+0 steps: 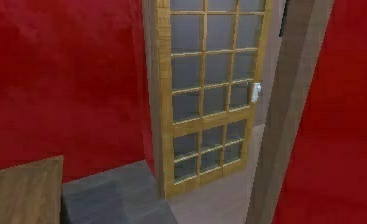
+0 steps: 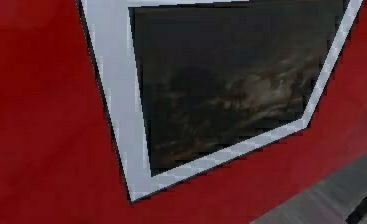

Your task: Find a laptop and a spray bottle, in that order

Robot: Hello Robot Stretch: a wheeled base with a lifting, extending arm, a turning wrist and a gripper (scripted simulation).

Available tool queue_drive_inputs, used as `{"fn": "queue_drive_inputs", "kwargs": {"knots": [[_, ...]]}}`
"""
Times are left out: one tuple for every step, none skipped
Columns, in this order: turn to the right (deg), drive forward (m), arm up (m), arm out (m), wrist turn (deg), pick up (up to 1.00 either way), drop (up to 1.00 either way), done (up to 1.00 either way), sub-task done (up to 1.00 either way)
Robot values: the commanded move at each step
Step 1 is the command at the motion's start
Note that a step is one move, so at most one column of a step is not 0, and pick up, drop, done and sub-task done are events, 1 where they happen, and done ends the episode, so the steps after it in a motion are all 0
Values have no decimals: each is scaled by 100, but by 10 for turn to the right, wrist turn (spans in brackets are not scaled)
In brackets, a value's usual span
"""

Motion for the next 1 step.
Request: {"fn": "queue_drive_inputs", "kwargs": {"knots": [[-90,0,0,0,0,0,0,0,0]]}}
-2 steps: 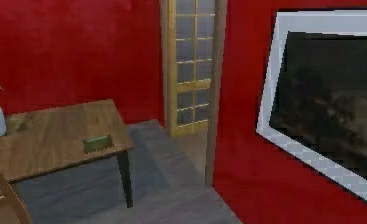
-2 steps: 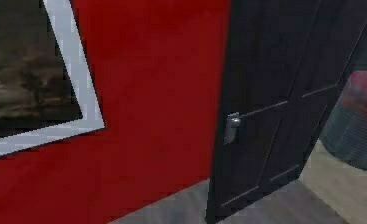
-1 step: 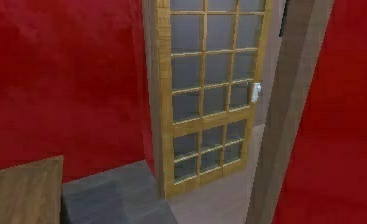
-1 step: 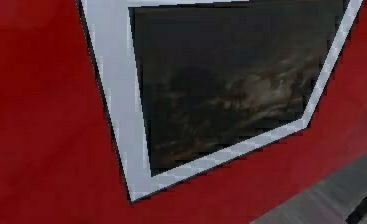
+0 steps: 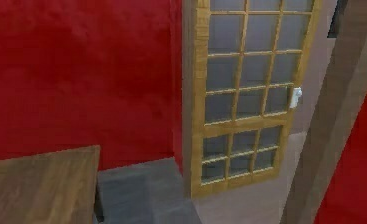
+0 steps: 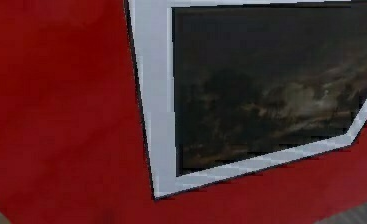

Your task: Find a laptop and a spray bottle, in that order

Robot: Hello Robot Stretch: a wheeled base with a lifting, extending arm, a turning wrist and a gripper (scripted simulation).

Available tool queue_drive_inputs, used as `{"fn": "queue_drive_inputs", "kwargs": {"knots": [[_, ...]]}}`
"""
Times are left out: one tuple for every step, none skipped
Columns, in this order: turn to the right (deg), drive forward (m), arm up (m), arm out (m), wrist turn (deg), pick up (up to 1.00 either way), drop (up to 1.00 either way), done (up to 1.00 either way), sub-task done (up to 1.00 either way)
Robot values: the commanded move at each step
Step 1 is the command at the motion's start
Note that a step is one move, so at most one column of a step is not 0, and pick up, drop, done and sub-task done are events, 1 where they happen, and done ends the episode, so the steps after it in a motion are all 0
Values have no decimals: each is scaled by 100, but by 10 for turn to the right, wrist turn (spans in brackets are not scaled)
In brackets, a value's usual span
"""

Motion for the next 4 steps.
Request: {"fn": "queue_drive_inputs", "kwargs": {"knots": [[0,30,0,0,0,0,0,0,0],[180,0,0,0,0,0,0,0,0],[0,35,0,0,0,0,0,0,0],[450,0,0,0,0,0,0,0,0]]}}
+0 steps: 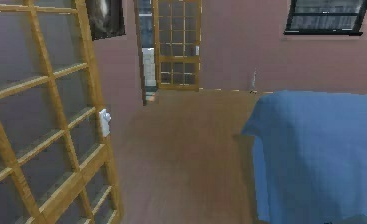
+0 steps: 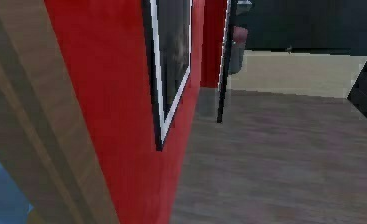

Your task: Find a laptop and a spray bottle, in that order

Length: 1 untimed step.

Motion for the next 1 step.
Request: {"fn": "queue_drive_inputs", "kwargs": {"knots": [[90,0,0,0,0,0,0,0,0]]}}
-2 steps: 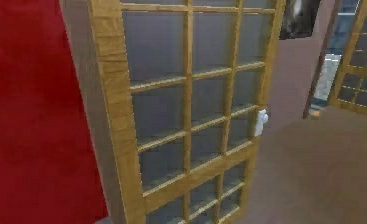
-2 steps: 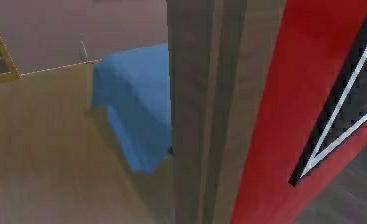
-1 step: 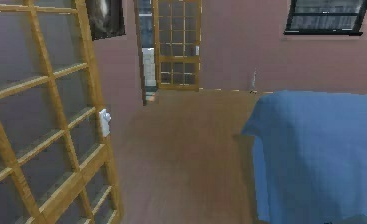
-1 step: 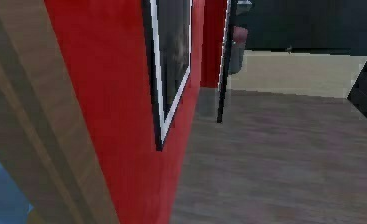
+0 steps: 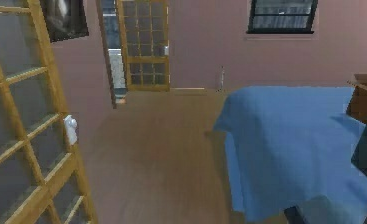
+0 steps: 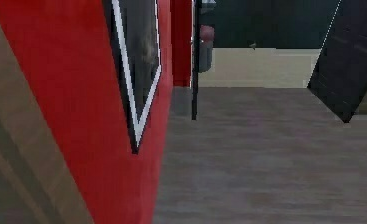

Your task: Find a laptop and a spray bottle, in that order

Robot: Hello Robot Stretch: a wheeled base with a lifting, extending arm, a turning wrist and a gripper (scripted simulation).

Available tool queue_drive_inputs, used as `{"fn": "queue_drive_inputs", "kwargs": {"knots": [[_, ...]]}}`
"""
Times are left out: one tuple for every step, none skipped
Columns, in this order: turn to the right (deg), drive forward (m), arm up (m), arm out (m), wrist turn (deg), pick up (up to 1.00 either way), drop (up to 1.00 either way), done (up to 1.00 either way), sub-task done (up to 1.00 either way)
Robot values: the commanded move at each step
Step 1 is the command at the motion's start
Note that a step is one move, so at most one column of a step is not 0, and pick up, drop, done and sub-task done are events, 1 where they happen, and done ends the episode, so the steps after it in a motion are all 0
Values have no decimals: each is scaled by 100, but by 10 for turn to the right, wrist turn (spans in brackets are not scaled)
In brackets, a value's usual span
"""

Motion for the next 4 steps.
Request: {"fn": "queue_drive_inputs", "kwargs": {"knots": [[0,20,0,0,0,0,0,0,0],[450,0,0,0,0,0,0,0,0],[150,0,0,0,0,0,0,0,0],[0,0,0,0,0,0,0,0,100]]}}
